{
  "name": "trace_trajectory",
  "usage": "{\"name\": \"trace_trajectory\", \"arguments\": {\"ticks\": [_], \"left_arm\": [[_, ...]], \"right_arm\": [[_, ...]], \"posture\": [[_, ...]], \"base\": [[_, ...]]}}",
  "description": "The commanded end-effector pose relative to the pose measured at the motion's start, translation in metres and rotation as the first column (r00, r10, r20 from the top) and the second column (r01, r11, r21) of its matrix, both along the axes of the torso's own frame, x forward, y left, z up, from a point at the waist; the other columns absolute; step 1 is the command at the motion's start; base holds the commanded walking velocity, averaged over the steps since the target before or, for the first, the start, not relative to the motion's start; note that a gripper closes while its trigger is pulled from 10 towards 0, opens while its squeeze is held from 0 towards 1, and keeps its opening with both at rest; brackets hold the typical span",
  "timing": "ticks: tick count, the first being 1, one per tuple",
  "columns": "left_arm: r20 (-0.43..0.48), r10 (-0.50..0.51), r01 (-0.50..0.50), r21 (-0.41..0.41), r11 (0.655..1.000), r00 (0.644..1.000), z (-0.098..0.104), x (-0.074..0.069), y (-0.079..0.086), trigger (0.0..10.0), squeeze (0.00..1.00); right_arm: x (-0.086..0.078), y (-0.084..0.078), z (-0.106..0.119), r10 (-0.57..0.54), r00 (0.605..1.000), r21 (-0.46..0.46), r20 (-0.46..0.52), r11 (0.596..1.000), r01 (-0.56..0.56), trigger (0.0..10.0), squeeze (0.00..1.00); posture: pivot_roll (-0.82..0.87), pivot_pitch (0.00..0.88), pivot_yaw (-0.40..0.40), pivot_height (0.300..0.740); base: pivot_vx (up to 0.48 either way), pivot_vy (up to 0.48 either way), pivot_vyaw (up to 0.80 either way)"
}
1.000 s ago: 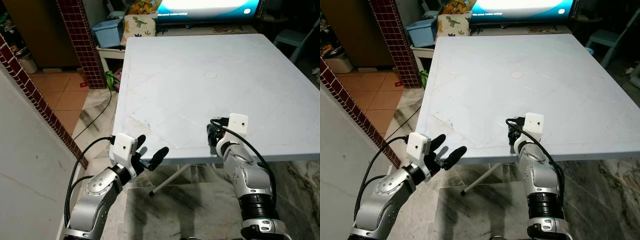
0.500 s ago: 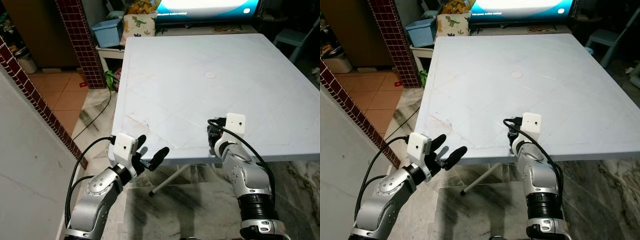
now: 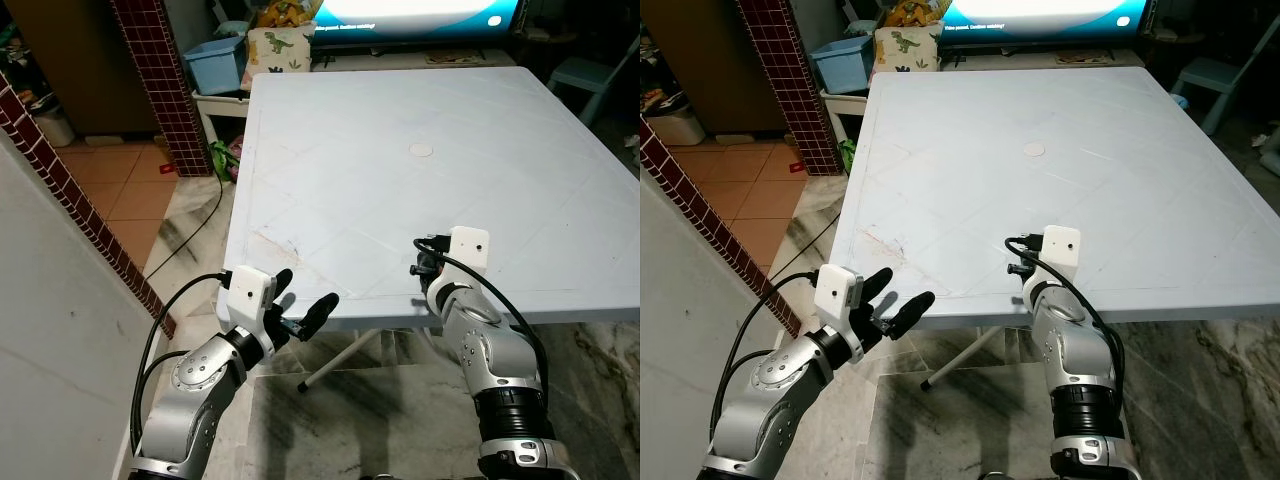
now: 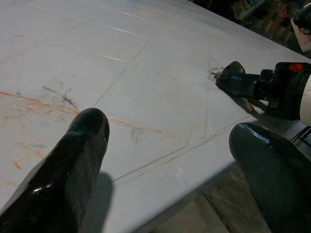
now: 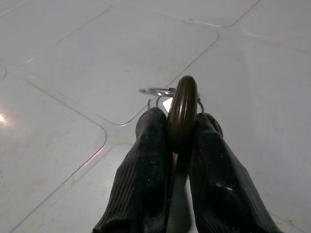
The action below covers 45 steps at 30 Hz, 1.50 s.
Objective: Hang keys on a hook
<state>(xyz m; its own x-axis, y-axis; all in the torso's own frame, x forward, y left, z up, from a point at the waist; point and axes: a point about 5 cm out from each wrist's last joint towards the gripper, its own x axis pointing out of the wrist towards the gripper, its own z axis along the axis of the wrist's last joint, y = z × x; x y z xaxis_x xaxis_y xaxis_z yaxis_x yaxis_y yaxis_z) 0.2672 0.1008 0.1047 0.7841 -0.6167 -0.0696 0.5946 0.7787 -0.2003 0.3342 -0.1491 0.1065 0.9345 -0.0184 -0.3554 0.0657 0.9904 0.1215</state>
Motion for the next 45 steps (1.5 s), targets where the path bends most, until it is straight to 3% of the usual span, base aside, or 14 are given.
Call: {"name": "trace_trajectory", "arguments": {"ticks": [1, 4, 6, 9, 15, 19, 21, 22, 23, 28, 31, 40, 45], "left_arm": [[-0.002, 0.014, -0.014, 0.02, 1.0, 1.0, -0.001, 0.001, 0.002, 10.0, 0.0], [0.002, 0.027, -0.027, 0.029, 0.999, 1.0, -0.001, 0.002, 0.003, 10.0, 0.0], [0.006, 0.034, -0.034, 0.03, 0.999, 0.999, -0.001, 0.003, 0.004, 10.0, 0.0], [0.01, 0.037, -0.038, 0.032, 0.999, 0.999, 0.0, 0.004, 0.004, 10.0, 0.0], [0.02, 0.053, -0.053, 0.035, 0.998, 0.998, 0.001, 0.006, 0.005, 10.0, 0.0], [0.019, 0.052, -0.052, 0.036, 0.998, 0.998, 0.0, 0.006, 0.005, 10.0, 0.0], [0.019, 0.048, -0.049, 0.037, 0.998, 0.999, 0.0, 0.006, 0.004, 10.0, 0.0], [0.018, 0.046, -0.047, 0.038, 0.998, 0.999, 0.0, 0.007, 0.004, 10.0, 0.0], [0.021, 0.055, -0.056, 0.048, 0.997, 0.998, 0.0, 0.007, 0.005, 10.0, 0.0], [0.065, 0.167, -0.174, 0.109, 0.979, 0.984, 0.001, 0.012, 0.019, 10.0, 0.0], [0.075, 0.241, -0.248, 0.103, 0.963, 0.968, 0.003, 0.014, 0.028, 10.0, 0.0], [0.074, 0.261, -0.267, 0.085, 0.96, 0.963, 0.003, 0.015, 0.026, 10.0, 0.0], [0.071, 0.257, -0.262, 0.079, 0.962, 0.964, 0.003, 0.015, 0.025, 10.0, 0.0]], "right_arm": [[-0.007, 0.009, -0.018, 0.038, 0.996, -0.011, -0.077, 0.999, -0.039, 0.0, 0.0], [-0.005, 0.009, -0.012, 0.043, 0.998, -0.054, -0.042, 0.998, -0.045, 0.0, 0.0], [-0.001, 0.009, -0.003, 0.07, 0.997, -0.139, 0.027, 0.988, -0.065, 0.0, 0.0], [0.0, 0.009, 0.002, 0.079, 0.995, -0.17, 0.061, 0.983, -0.068, 0.0, 0.0], [0.003, 0.006, 0.035, 0.132, 0.946, -0.413, 0.297, 0.911, 0.002, 0.0, 0.0], [0.003, 0.006, 0.039, 0.137, 0.935, -0.431, 0.326, 0.902, 0.018, 0.4, 0.0], [0.004, 0.007, 0.04, 0.14, 0.935, -0.419, 0.325, 0.908, 0.01, 2.6, 0.0], [0.005, 0.009, 0.04, 0.157, 0.933, -0.407, 0.323, 0.913, -0.012, 5.7, 0.0], [0.005, 0.012, 0.04, 0.177, 0.931, -0.397, 0.32, 0.917, -0.039, 10.0, 0.0], [0.0, 0.026, 0.04, 0.27, 0.911, -0.355, 0.313, 0.922, -0.152, 10.0, 0.0], [-0.006, 0.029, 0.043, 0.279, 0.901, -0.324, 0.332, 0.931, -0.168, 10.0, 0.0], [-0.016, 0.033, 0.041, 0.305, 0.892, -0.293, 0.332, 0.933, -0.21, 10.0, 0.0], [-0.018, 0.035, 0.041, 0.334, 0.884, -0.326, 0.326, 0.918, -0.227, 10.0, 0.0]], "posture": [[-0.04, 0.09, 0.042, 0.74], [-0.04, 0.09, 0.042, 0.74], [-0.04, 0.088, 0.041, 0.74], [-0.04, 0.088, 0.041, 0.74], [-0.04, 0.087, 0.042, 0.74], [-0.04, 0.087, 0.042, 0.74], [-0.04, 0.087, 0.042, 0.74], [-0.04, 0.084, 0.041, 0.74], [-0.04, 0.083, 0.041, 0.74], [-0.03, 0.078, 0.039, 0.74], [-0.03, 0.077, 0.039, 0.74], [-0.04, 0.076, 0.035, 0.74], [-0.04, 0.074, 0.039, 0.74]], "base": [[0.0, 0.0, 0.0], [0.0, 0.0, 0.0], [0.0, 0.0, 0.0], [0.0, 0.0, 0.0], [0.0, 0.0, 0.0], [0.0, 0.0, 0.0], [0.0, 0.0, 0.0], [0.0, 0.0, 0.0], [0.0, 0.0, 0.0], [0.0, 0.0, 0.0], [0.0, 0.0, 0.0], [0.0, 0.0, 0.0], [0.0, 0.0, 0.0]]}}
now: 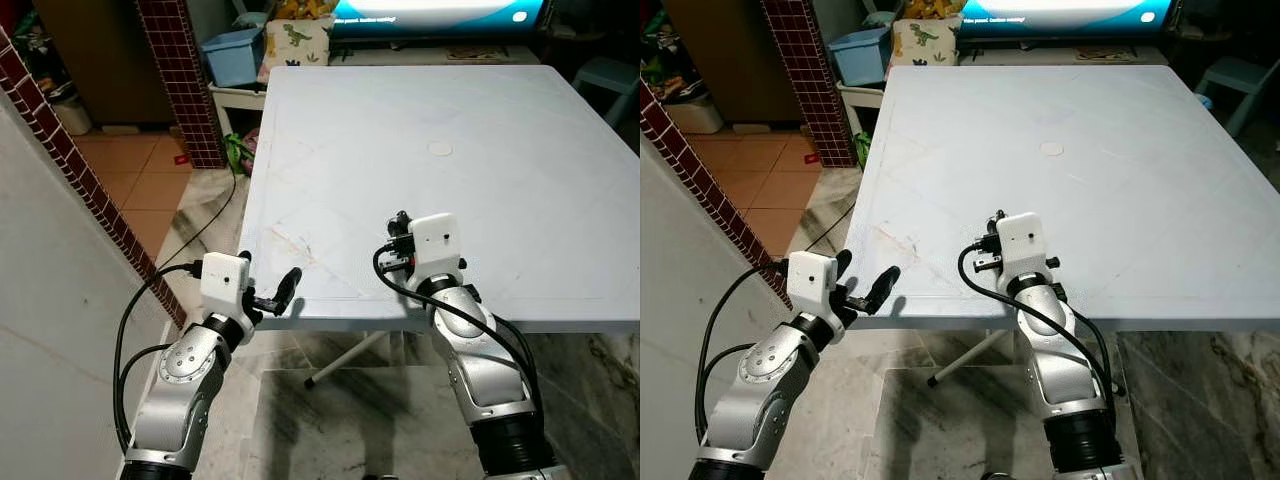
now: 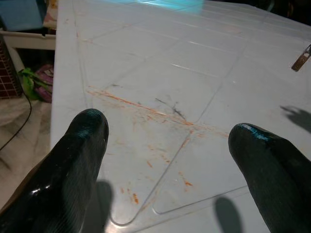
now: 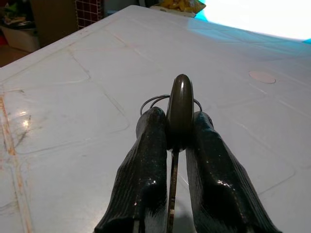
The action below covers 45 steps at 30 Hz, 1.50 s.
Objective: Hang keys on a hook
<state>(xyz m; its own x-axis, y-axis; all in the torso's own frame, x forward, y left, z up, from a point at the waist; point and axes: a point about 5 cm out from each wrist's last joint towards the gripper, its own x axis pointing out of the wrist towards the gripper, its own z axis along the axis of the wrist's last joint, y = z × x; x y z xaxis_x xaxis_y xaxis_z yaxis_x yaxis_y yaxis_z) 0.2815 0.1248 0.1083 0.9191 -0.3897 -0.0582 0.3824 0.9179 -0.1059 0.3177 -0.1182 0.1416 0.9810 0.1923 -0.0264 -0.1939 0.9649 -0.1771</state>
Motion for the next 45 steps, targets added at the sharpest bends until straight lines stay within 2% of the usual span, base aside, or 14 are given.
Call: {"name": "trace_trajectory", "arguments": {"ticks": [1, 6, 9, 14, 16, 20, 23, 24, 25, 28, 31, 34, 36, 45], "left_arm": [[0.0, 0.005, -0.005, 0.013, 1.0, 1.0, -0.001, 0.001, 0.001, 10.0, 0.0], [0.0, 0.005, -0.005, 0.018, 1.0, 1.0, -0.001, 0.001, 0.002, 10.0, 0.0], [-0.001, 0.003, -0.003, 0.015, 1.0, 1.0, -0.001, 0.001, 0.002, 10.0, 0.0], [-0.006, -0.009, 0.009, 0.014, 1.0, 1.0, -0.002, 0.0, 0.001, 10.0, 0.0], [-0.007, -0.012, 0.012, 0.013, 1.0, 1.0, -0.002, 0.0, 0.001, 10.0, 0.0], [-0.011, -0.031, 0.031, 0.003, 1.0, 0.999, -0.002, 0.0, -0.001, 10.0, 0.0], [-0.011, -0.04, 0.04, -0.002, 0.999, 0.999, -0.002, 0.0, -0.002, 10.0, 0.0], [-0.011, -0.043, 0.043, -0.004, 0.999, 0.999, -0.002, 0.0, -0.002, 10.0, 0.0], [-0.011, -0.045, 0.045, -0.004, 0.999, 0.999, -0.001, 0.0, -0.003, 10.0, 0.0], [-0.01, -0.052, 0.052, -0.007, 0.999, 0.999, -0.001, 0.0, -0.004, 10.0, 0.0], [-0.01, -0.057, 0.057, -0.009, 0.998, 0.998, -0.001, 0.0, -0.004, 10.0, 0.0], [-0.01, -0.063, 0.063, -0.011, 0.998, 0.998, -0.001, 0.0, -0.004, 10.0, 0.0], [-0.014, -0.069, 0.069, -0.013, 0.998, 0.997, -0.001, 0.0, -0.005, 10.0, 0.0], [-0.016, -0.078, 0.078, -0.017, 0.997, 0.997, -0.001, 0.0, -0.008, 10.0, 0.0]], "right_arm": [[-0.002, 0.004, 0.007, 0.033, 0.999, -0.019, 0.032, 0.999, -0.032, 10.0, 0.0], [0.0, 0.001, 0.009, -0.001, 0.999, -0.02, 0.038, 1.0, 0.002, 10.0, 0.0], [0.004, -0.011, 0.009, -0.098, 0.994, -0.049, 0.042, 0.994, 0.1, 10.0, 0.0], [0.007, -0.037, 0.0, -0.272, 0.96, 0.063, -0.07, 0.959, 0.276, 10.0, 0.0], [0.007, -0.039, -0.002, -0.285, 0.954, 0.068, -0.089, 0.954, 0.291, 10.0, 0.0], [0.004, -0.049, -0.014, -0.37, 0.913, 0.063, -0.173, 0.921, 0.385, 10.0, 0.0], [0.003, -0.051, -0.017, -0.4, 0.899, 0.057, -0.179, 0.908, 0.416, 10.0, 0.0], [0.003, -0.051, -0.017, -0.401, 0.898, 0.059, -0.182, 0.907, 0.417, 10.0, 0.78], [0.002, -0.052, -0.017, -0.406, 0.896, 0.053, -0.181, 0.906, 0.421, 10.0, 1.0], [0.002, -0.052, -0.018, -0.406, 0.893, 0.071, -0.195, 0.902, 0.426, 10.0, 1.0], [0.001, -0.053, -0.022, -0.411, 0.877, 0.059, -0.248, 0.897, 0.438, 10.0, 1.0], [-0.001, -0.051, -0.028, -0.409, 0.852, 0.063, -0.326, 0.89, 0.451, 10.0, 1.0], [-0.002, -0.046, -0.034, -0.384, 0.822, 0.081, -0.421, 0.886, 0.456, 10.0, 1.0], [-0.002, -0.041, -0.039, -0.339, 0.806, 0.133, -0.486, 0.882, 0.451, 10.0, 1.0]], "posture": [[-0.04, 0.073, 0.04, 0.74], [-0.04, 0.073, 0.04, 0.74], [-0.04, 0.073, 0.04, 0.74], [-0.04, 0.079, 0.045, 0.74], [-0.04, 0.079, 0.045, 0.74], [-0.04, 0.081, 0.046, 0.74], [-0.04, 0.082, 0.047, 0.74], [-0.04, 0.082, 0.047, 0.74], [-0.04, 0.082, 0.047, 0.74], [-0.04, 0.083, 0.05, 0.74], [-0.04, 0.085, 0.05, 0.74], [-0.04, 0.085, 0.05, 0.74], [-0.04, 0.087, 0.051, 0.74], [-0.04, 0.087, 0.05, 0.74]], "base": [[0.0, 0.0, 0.0], [0.0, 0.0, 0.64], [0.0, 0.0, 0.71], [0.0, 0.0, 0.0], [0.0, 0.0, 0.0], [0.0, 0.0, 0.0], [0.0, 0.0, 0.0], [0.0, 0.0, 0.0], [0.0, 0.0, 0.0], [0.0, 0.0, 0.0], [0.0, 0.0, 0.0], [0.0, 0.0, 0.0], [0.0, 0.0, 0.0], [0.0, 0.0, 0.0]]}}
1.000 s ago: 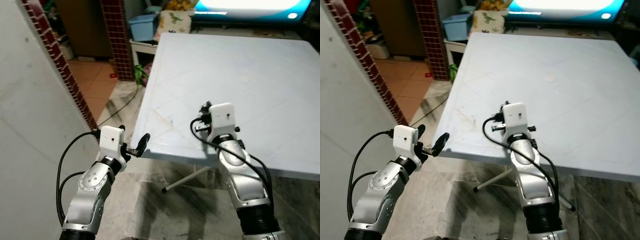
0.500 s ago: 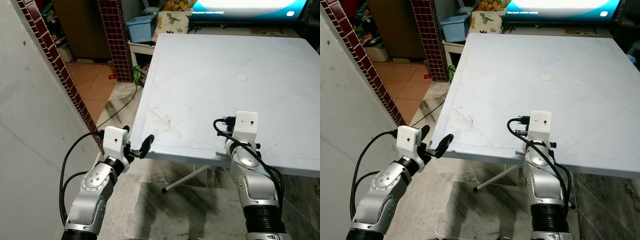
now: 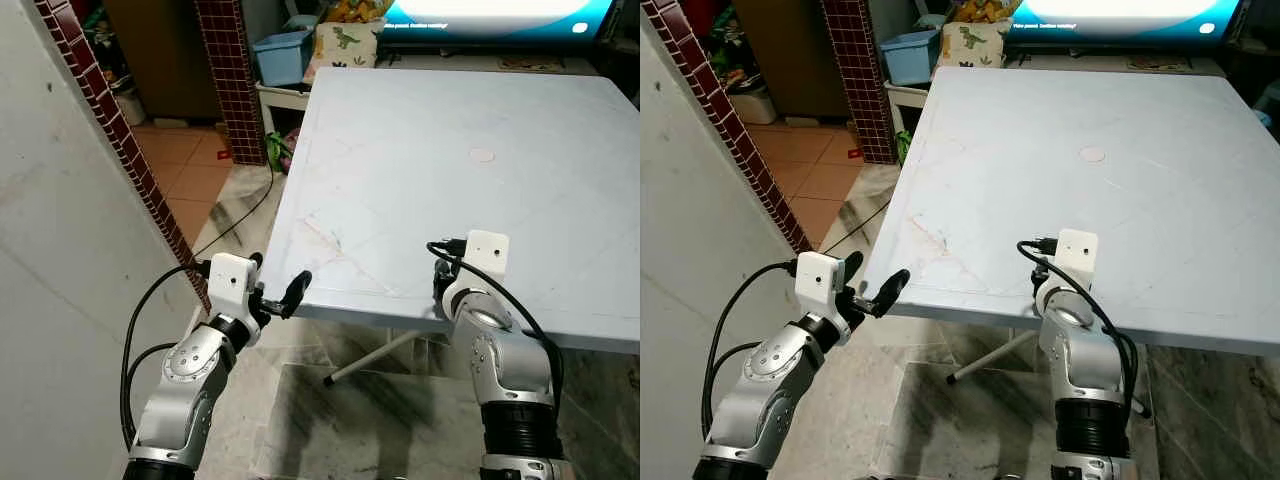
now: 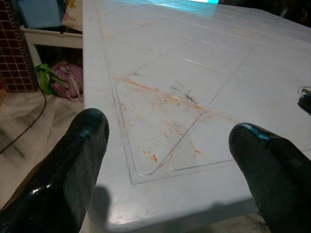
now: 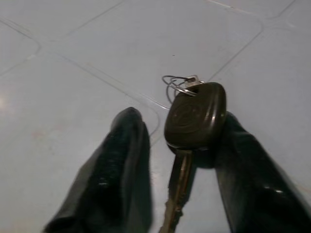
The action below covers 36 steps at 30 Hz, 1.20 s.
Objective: Hang keys on a hook
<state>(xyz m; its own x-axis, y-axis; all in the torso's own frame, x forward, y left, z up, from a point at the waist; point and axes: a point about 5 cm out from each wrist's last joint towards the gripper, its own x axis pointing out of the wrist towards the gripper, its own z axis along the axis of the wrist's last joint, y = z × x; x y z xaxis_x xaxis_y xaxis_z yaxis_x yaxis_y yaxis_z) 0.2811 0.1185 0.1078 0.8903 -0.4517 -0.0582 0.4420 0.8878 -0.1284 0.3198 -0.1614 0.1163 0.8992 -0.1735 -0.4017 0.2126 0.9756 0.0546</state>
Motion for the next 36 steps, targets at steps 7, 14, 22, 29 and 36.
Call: {"name": "trace_trajectory", "arguments": {"ticks": [7, 14, 22, 29, 36], "left_arm": [[-0.006, -0.011, 0.011, 0.003, 1.0, 1.0, -0.001, 0.001, -0.002, 10.0, 0.0], [-0.01, -0.017, 0.017, 0.004, 1.0, 1.0, -0.003, 0.0, -0.001, 10.0, 0.0], [-0.004, -0.022, 0.022, 0.01, 1.0, 1.0, -0.001, 0.005, -0.001, 10.0, 0.0], [0.0, -0.023, 0.023, 0.014, 1.0, 1.0, 0.0, 0.005, 0.0, 10.0, 0.0], [0.002, -0.021, 0.021, 0.014, 1.0, 1.0, 0.001, 0.004, 0.0, 10.0, 0.0]], "right_arm": [[0.0, -0.001, -0.006, -0.013, 0.999, 0.032, -0.049, 0.999, 0.014, 10.0, 1.0], [0.001, -0.004, 0.002, -0.042, 0.999, -0.005, -0.004, 0.999, 0.042, 10.0, 1.0], [-0.002, -0.008, -0.002, -0.076, 0.996, -0.034, -0.039, 0.997, 0.074, 10.0, 1.0], [0.001, -0.011, 0.0, -0.077, 0.996, -0.038, -0.037, 0.996, 0.075, 10.0, 1.0], [0.002, -0.004, -0.004, -0.07, 0.993, 0.035, -0.095, 0.997, 0.074, 10.0, 1.0]], "posture": [[-0.06, 0.082, 0.048, 0.74], [-0.08, 0.079, 0.061, 0.74], [-0.09, 0.075, 0.073, 0.74], [-0.08, 0.076, 0.073, 0.74], [-0.06, 0.08, 0.062, 0.74]], "base": [[0.0, 0.0, 0.0], [0.0, 0.0, 0.0], [0.0, 0.0, 0.0], [0.0, 0.0, 0.0], [0.0, 0.0, 0.0]]}}
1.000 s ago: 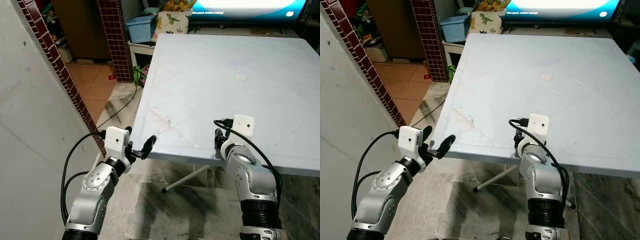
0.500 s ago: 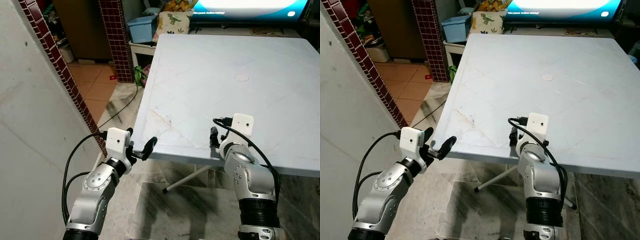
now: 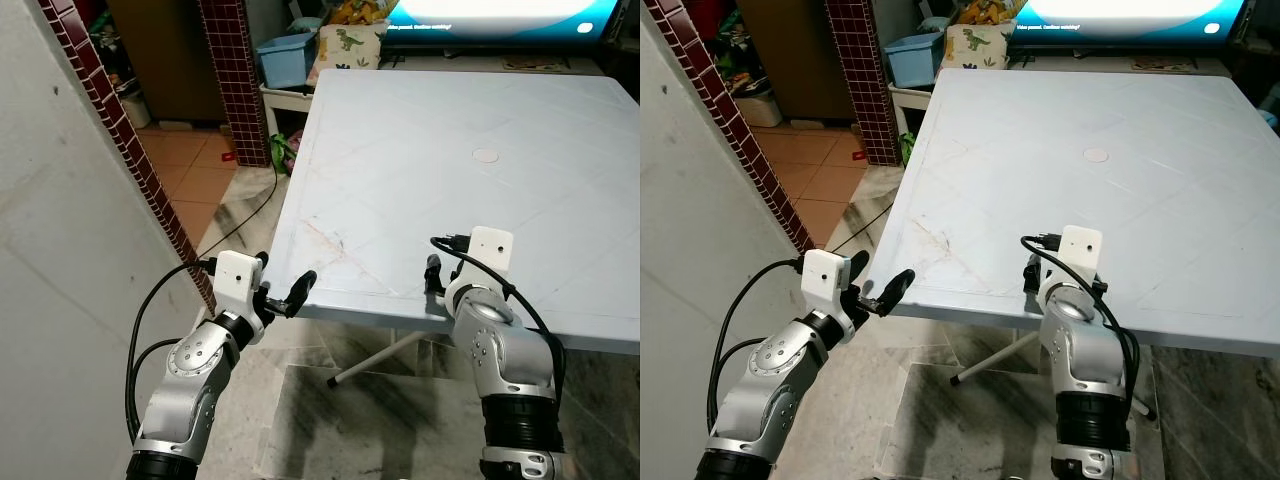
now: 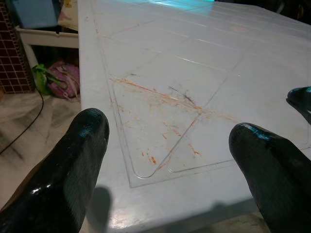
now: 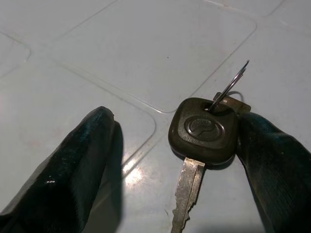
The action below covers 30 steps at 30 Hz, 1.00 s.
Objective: Hang keys on a hook
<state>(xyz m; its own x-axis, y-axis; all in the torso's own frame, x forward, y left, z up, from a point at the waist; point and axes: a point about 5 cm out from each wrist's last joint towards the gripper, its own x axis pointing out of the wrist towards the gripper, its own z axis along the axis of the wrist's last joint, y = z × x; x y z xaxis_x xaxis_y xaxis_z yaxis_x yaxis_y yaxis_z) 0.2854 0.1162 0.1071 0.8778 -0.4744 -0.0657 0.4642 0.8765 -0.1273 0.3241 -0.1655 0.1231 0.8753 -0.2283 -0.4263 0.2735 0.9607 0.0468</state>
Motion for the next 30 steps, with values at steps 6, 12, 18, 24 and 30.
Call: {"name": "trace_trajectory", "arguments": {"ticks": [6, 12, 18, 24, 30], "left_arm": [[0.006, 0.011, -0.011, 0.008, 1.0, 1.0, 0.0, -0.003, 0.003, 10.0, 0.0], [0.006, 0.013, -0.013, 0.007, 1.0, 1.0, 0.001, -0.003, 0.004, 10.0, 0.0], [0.006, 0.011, -0.011, 0.004, 1.0, 1.0, 0.001, -0.003, 0.003, 10.0, 0.0], [0.009, 0.013, -0.013, 0.004, 1.0, 1.0, 0.002, -0.003, 0.004, 10.0, 0.0], [0.012, 0.01, -0.01, -0.001, 1.0, 1.0, 0.003, -0.003, 0.003, 10.0, 0.0]], "right_arm": [[0.001, -0.01, 0.0, -0.064, 0.998, -0.027, -0.006, 0.998, 0.064, 10.0, 1.0], [0.002, -0.014, 0.0, -0.067, 0.998, -0.043, -0.008, 0.997, 0.067, 10.0, 1.0], [0.004, -0.001, 0.009, 0.016, 0.999, -0.073, 0.047, 0.997, -0.012, 10.0, 0.58], [0.001, 0.01, 0.009, 0.079, 0.995, -0.092, 0.064, 0.993, -0.072, 10.0, 0.0], [-0.003, 0.015, 0.006, 0.098, 0.993, -0.097, 0.061, 0.991, -0.092, 10.0, 0.0]], "posture": [[-0.05, 0.084, 0.056, 0.74], [-0.05, 0.089, 0.058, 0.74], [-0.05, 0.09, 0.059, 0.74], [-0.05, 0.09, 0.058, 0.74], [-0.05, 0.089, 0.059, 0.74]], "base": [[0.0, 0.0, 0.0], [0.0, 0.0, 0.0], [0.0, 0.0, 0.0], [0.0, 0.0, 0.0], [0.0, 0.0, 0.0]]}}
